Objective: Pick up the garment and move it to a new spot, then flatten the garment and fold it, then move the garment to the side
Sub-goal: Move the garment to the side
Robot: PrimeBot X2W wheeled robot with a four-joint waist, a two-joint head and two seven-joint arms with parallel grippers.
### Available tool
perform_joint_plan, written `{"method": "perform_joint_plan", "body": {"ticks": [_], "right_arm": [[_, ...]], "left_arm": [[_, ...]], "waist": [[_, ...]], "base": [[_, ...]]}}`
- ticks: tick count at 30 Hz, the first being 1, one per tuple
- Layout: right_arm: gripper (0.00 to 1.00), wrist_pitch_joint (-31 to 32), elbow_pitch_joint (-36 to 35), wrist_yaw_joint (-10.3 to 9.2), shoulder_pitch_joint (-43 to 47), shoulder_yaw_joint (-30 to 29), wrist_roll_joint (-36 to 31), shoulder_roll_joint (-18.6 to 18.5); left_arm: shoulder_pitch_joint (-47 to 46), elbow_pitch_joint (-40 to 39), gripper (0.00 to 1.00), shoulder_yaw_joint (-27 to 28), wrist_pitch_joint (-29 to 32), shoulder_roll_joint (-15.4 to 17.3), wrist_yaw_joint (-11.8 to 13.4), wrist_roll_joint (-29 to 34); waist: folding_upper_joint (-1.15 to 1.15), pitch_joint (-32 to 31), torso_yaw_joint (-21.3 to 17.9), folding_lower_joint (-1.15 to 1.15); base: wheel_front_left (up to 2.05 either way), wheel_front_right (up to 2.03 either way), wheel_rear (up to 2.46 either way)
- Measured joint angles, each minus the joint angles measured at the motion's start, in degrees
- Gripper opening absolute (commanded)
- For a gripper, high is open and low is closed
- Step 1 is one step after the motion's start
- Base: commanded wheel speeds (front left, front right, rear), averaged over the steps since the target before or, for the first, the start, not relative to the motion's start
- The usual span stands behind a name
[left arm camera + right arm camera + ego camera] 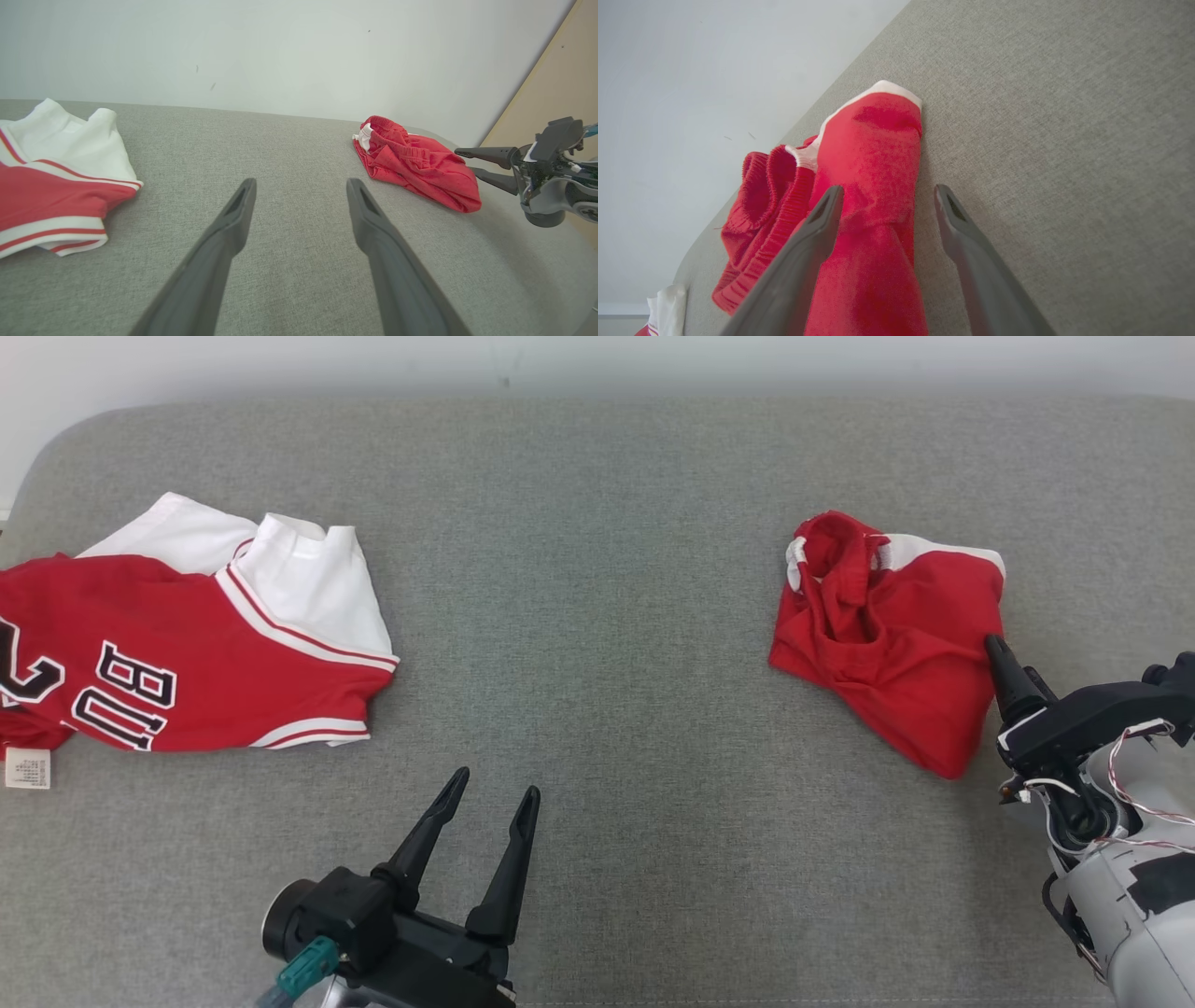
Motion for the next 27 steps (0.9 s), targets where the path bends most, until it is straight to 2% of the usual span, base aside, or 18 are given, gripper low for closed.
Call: {"method": "perform_joint_plan", "body": {"ticks": [16,17,18,20,22,27], "right_arm": [[1.0,4.4,6.2,0.0,-3.6,-1.1,2.5,1.3],[0.77,4.6,6.4,0.0,-3.8,-1.3,2.6,1.4],[0.48,4.7,6.7,0.0,-4.1,-1.6,3.2,1.5],[0.21,5.2,7.1,0.0,-4.5,-2.2,4.1,1.6],[0.0,5.3,7.4,0.0,-5.0,-2.2,4.1,1.8],[0.0,5.6,7.7,0.0,-5.9,-2.2,4.1,2.1]], "left_arm": [[-0.7,0.5,1.0,-0.1,0.0,-0.3,-0.4,0.1],[-0.7,0.5,1.0,-0.1,0.0,-0.2,-0.4,0.1],[-0.7,0.5,1.0,0.0,0.0,-0.2,-0.4,0.1],[-0.7,0.5,1.0,0.0,0.0,-0.2,-0.4,0.1],[-0.7,0.5,1.0,0.0,0.0,-0.2,-0.4,0.1],[-1.0,0.5,1.0,0.1,0.0,-0.3,-0.4,0.1]], "waist": [[0.0,1.1,1.6,0.0],[0.0,1.2,1.7,0.0],[0.0,1.3,1.7,0.0],[0.0,1.4,1.8,0.0],[0.0,1.6,1.8,0.0],[0.0,1.8,1.8,0.0]], "base": [[0.0,0.0,0.0],[0.0,0.0,0.0],[0.0,0.0,0.0],[0.0,0.0,0.0],[0.0,0.0,0.0],[0.0,0.0,0.0]]}}
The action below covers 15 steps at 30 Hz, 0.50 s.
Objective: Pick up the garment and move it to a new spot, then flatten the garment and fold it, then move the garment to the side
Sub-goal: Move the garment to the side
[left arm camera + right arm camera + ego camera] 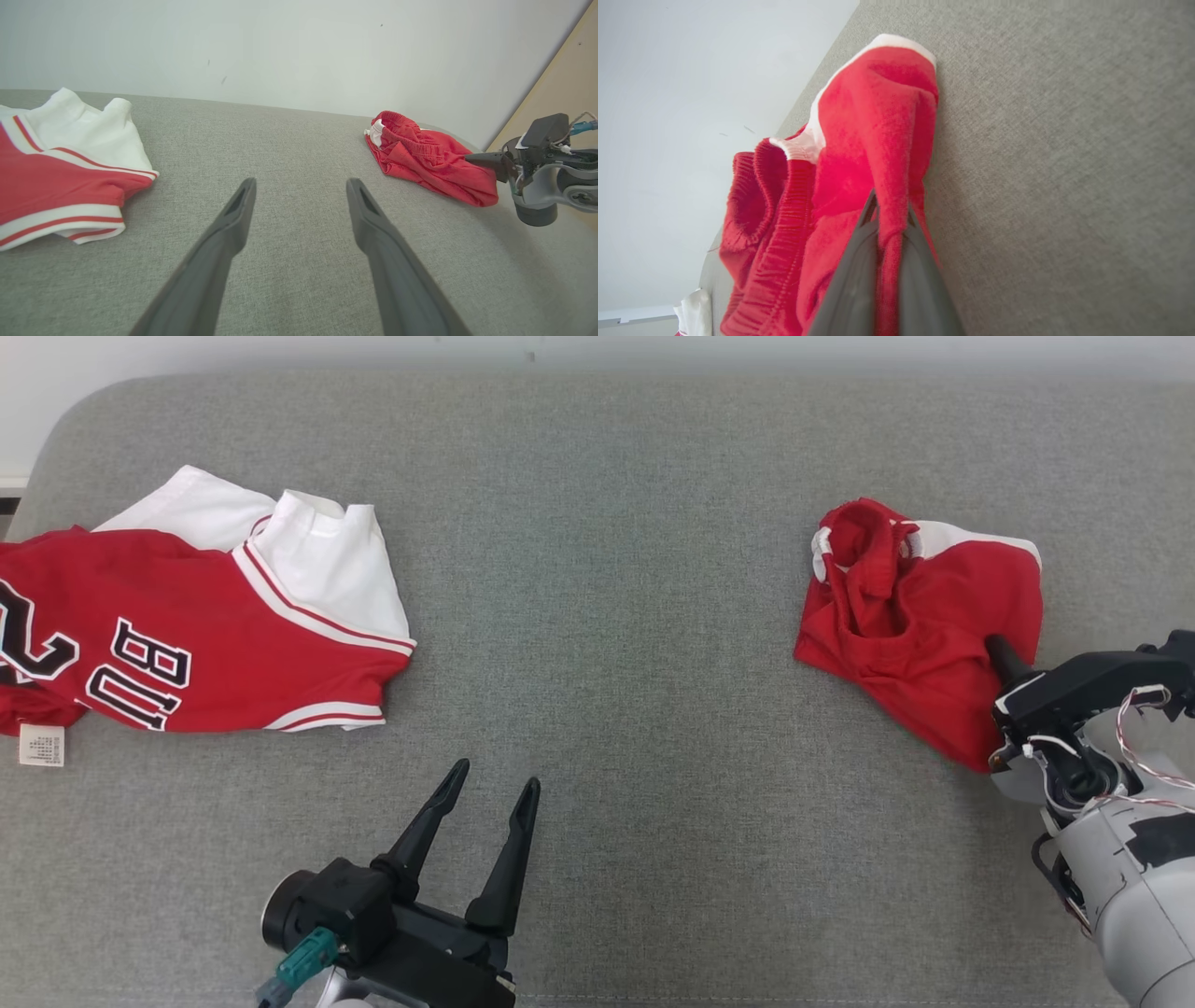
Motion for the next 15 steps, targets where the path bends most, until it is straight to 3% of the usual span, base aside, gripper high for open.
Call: {"method": "perform_joint_plan", "body": {"ticks": [6,15], "right_arm": [[0.0,0.2,0.4,0.0,-1.6,0.7,-0.2,-0.7],[0.0,2.6,-1.4,0.16,-3.7,3.5,-3.1,-7.2]], "left_arm": [[0.0,0.4,1.0,0.5,0.0,0.0,0.0,0.0],[0.1,0.3,1.0,0.9,0.0,-0.1,0.0,0.0]], "waist": [[0.0,-0.5,-0.3,-0.01],[0.0,-0.7,-1.6,-0.01]], "base": [[0.0,0.0,0.0],[0.0,0.0,0.0]]}}
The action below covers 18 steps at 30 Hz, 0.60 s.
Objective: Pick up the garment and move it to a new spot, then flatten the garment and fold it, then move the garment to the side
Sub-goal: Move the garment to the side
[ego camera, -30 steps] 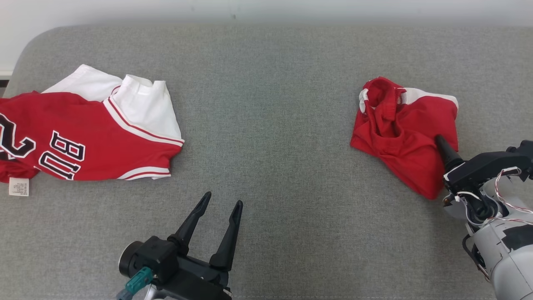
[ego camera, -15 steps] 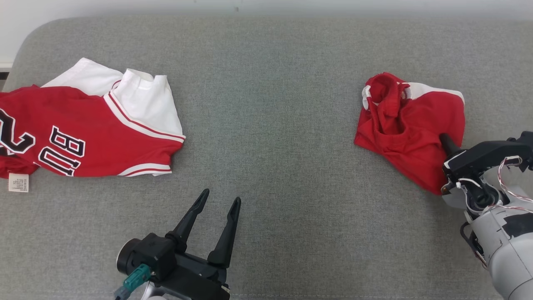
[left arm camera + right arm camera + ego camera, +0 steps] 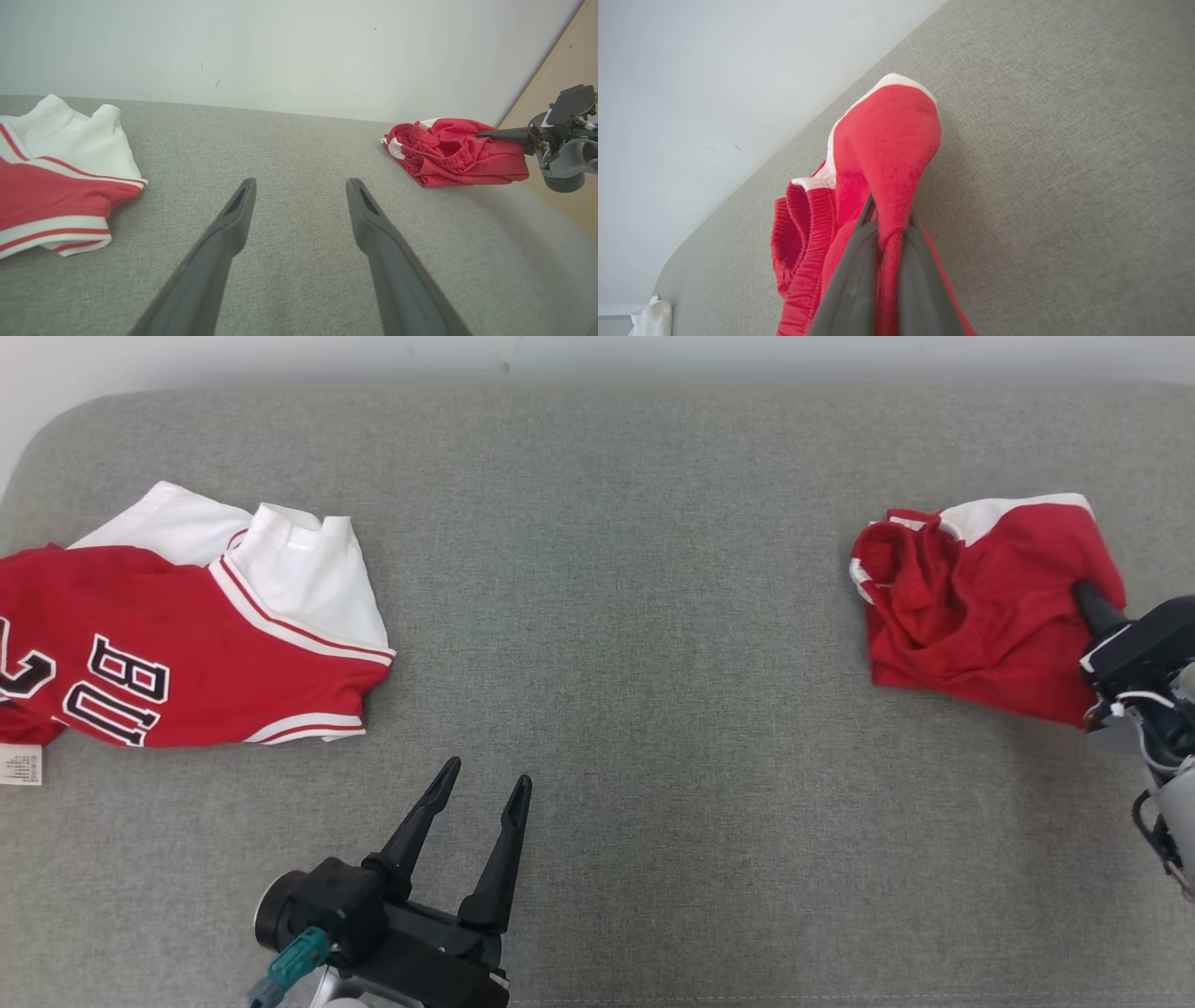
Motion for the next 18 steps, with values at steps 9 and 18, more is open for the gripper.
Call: {"method": "perform_joint_plan", "body": {"ticks": [9,18], "right_arm": [[0.0,2.0,-3.5,0.0,-3.4,3.4,-3.7,-5.1],[0.0,1.9,-6.6,0.01,-7.8,5.0,-7.0,-11.7]], "left_arm": [[0.2,-1.6,1.0,0.2,0.0,0.7,0.0,0.1],[-0.1,-3.6,1.0,0.3,0.0,2.0,0.0,1.6]], "waist": [[0.0,1.6,-1.4,0.0],[0.0,5.7,-2.3,0.01]], "base": [[0.0,0.0,0.0],[0.0,0.0,0.0]]}}
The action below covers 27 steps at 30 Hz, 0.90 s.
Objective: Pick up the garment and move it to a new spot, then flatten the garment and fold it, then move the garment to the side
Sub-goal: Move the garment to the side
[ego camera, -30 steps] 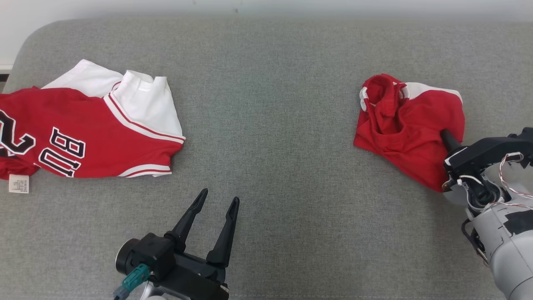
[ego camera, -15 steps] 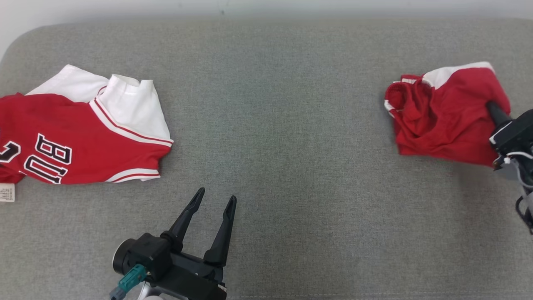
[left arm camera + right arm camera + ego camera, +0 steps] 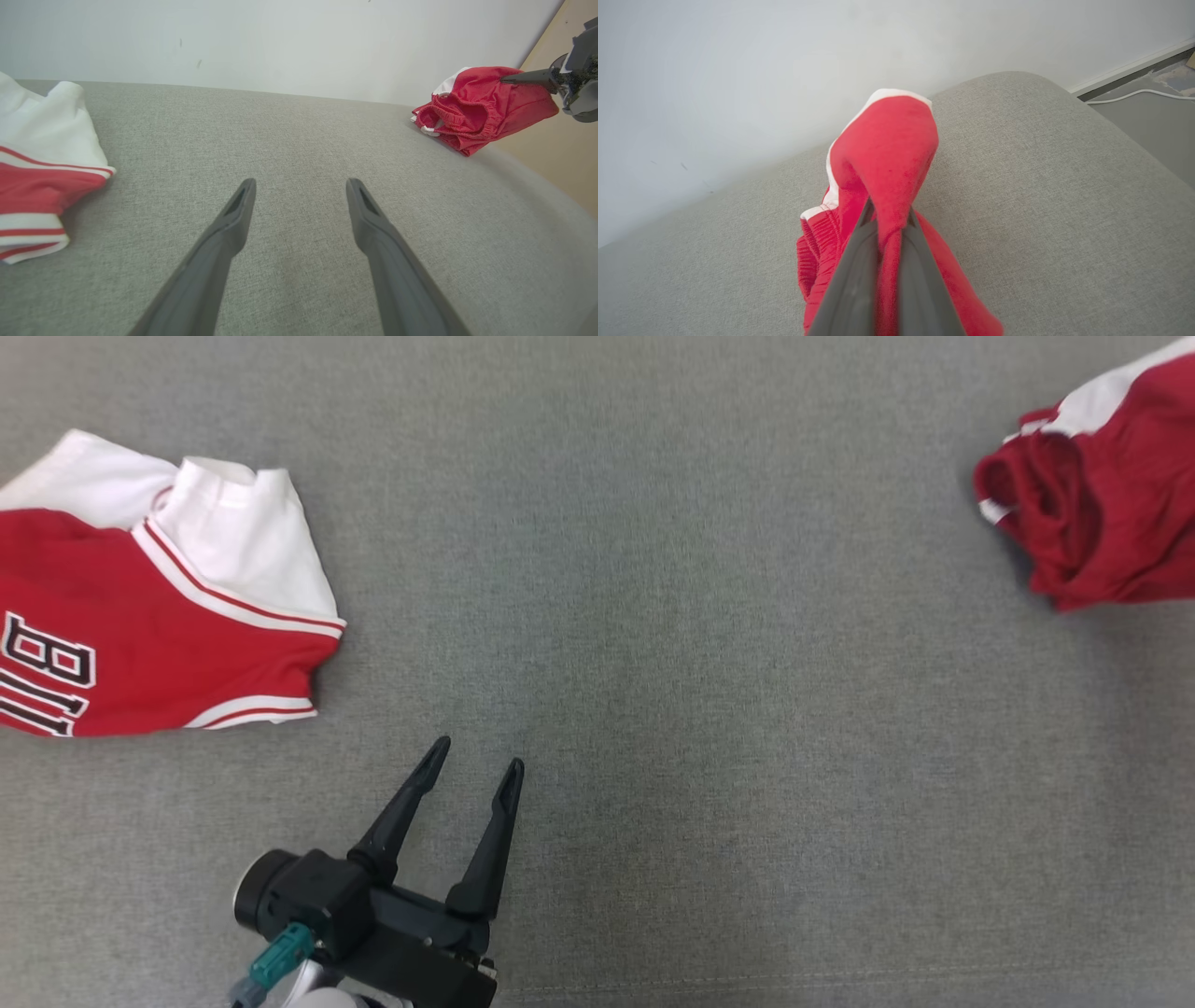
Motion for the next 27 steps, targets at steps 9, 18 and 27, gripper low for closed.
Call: {"method": "perform_joint_plan", "body": {"ticks": [9,18,27], "right_arm": [[0.0,-1.1,-1.4,0.01,-4.6,1.2,-2.6,-3.1],[0.0,-2.6,-0.5,0.01,-8.1,0.5,-3.1,-5.2],[0.0,-4.8,1.8,-0.15,-9.2,0.9,-5.2,-5.9]], "left_arm": [[-3.4,-1.4,1.0,0.0,0.5,0.3,-0.1,0.5],[-4.7,-1.7,1.0,0.1,0.9,0.8,-0.1,0.8],[-5.8,-1.6,1.0,0.1,1.1,1.1,-0.6,1.0]], "waist": [[0.0,5.3,-0.6,0.0],[0.0,9.2,-0.8,0.0],[0.0,11.8,-0.8,0.0]], "base": [[0.0,0.0,0.0],[0.0,0.0,0.0],[0.0,0.0,0.0]]}}
